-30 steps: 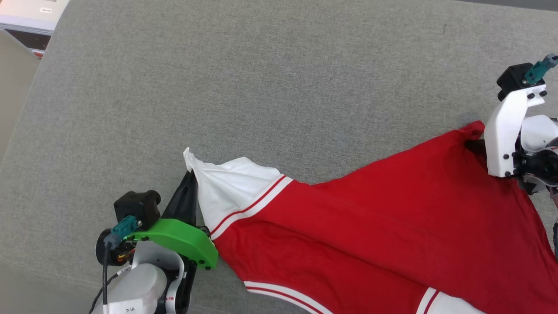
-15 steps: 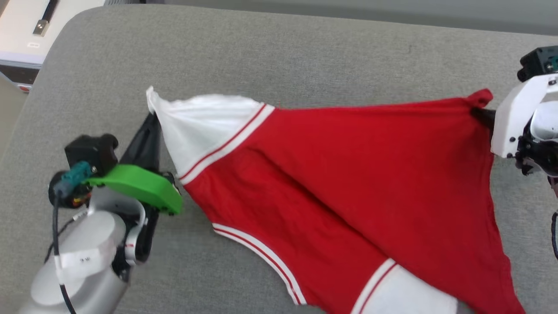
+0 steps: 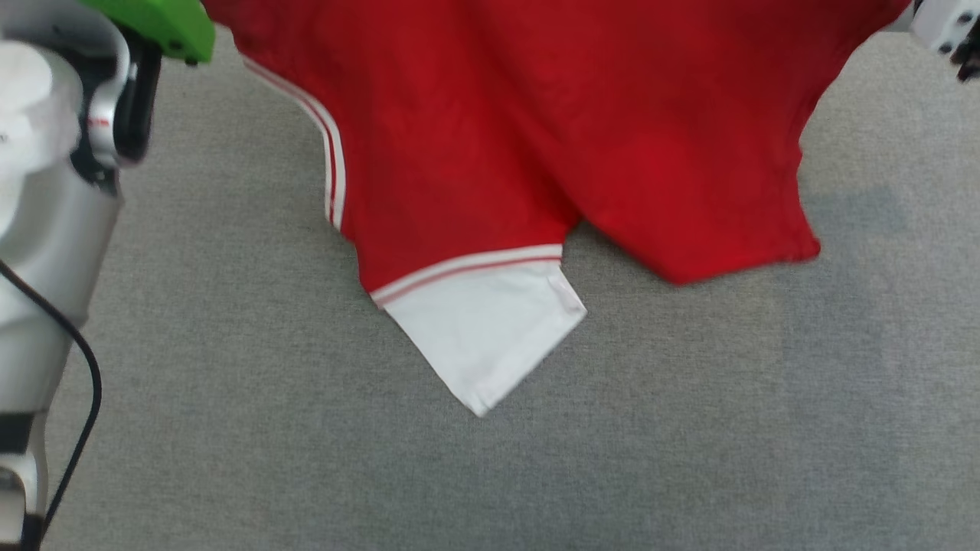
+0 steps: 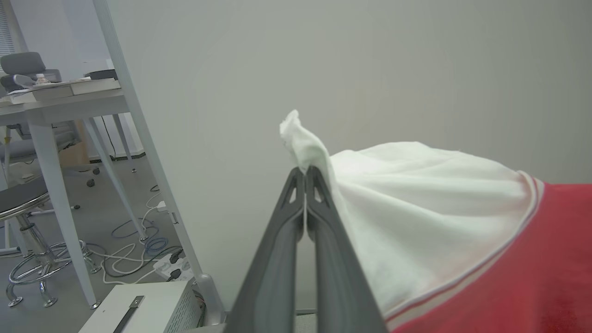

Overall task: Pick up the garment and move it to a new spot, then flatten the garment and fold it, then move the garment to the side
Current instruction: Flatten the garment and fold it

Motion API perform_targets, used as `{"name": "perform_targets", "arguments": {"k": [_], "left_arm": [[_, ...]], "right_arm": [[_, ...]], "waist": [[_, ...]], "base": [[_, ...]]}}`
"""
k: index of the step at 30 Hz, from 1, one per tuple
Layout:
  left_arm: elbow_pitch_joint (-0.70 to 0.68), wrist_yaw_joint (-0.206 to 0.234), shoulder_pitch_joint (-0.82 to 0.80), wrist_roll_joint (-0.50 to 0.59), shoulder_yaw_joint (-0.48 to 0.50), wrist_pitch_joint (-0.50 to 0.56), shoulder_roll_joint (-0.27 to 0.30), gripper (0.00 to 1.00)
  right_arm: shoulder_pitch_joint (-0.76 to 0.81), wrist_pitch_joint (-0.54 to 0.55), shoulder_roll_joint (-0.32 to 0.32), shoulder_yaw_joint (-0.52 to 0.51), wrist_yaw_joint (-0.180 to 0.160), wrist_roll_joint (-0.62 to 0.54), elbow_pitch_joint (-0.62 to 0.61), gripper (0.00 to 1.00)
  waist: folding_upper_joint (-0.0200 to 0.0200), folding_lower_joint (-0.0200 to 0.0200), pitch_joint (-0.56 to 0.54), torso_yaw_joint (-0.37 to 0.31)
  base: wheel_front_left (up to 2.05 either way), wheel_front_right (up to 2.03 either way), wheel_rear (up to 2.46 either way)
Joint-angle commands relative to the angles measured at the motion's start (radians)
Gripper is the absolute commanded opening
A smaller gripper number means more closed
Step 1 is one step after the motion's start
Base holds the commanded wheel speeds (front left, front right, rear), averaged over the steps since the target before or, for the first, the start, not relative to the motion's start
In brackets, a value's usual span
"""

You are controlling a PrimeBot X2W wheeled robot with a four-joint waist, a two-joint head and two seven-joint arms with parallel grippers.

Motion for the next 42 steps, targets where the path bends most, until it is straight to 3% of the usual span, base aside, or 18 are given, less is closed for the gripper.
{"name": "perform_targets", "arguments": {"k": [1,11,20,32,42], "left_arm": [[0.031,-0.006,-0.060,0.012,0.002,0.000,-0.009,0.00],[0.290,-0.033,-0.481,0.075,0.024,-0.075,-0.054,0.00],[0.444,-0.059,-0.603,0.067,0.029,-0.104,-0.089,0.00],[0.629,-0.137,-0.510,-0.015,0.045,-0.133,-0.155,0.00],[0.696,-0.229,-0.223,-0.102,0.055,-0.166,-0.211,0.00]], "right_arm": [[-0.049,-0.025,0.002,-0.019,-0.002,-0.018,0.021,0.00],[-0.432,-0.179,0.055,-0.099,-0.002,-0.144,0.170,0.00],[-0.551,-0.209,0.088,-0.086,-0.002,-0.170,0.266,0.00],[-0.475,-0.212,0.118,0.023,-0.002,-0.108,0.328,0.00],[-0.177,-0.256,0.076,0.156,-0.002,0.031,0.251,0.00]], "waist": [[0.0000,-0.0001,0.044,-0.016],[0.0000,-0.0001,0.211,-0.061],[0.0000,-0.0001,0.306,-0.058],[0.0000,-0.0001,0.343,-0.046],[0.0000,-0.0001,0.238,-0.033]], "base": [[0.00,0.00,0.00],[0.00,0.00,0.00],[0.00,0.00,0.00],[0.00,0.00,0.00],[0.00,0.00,0.00]]}}
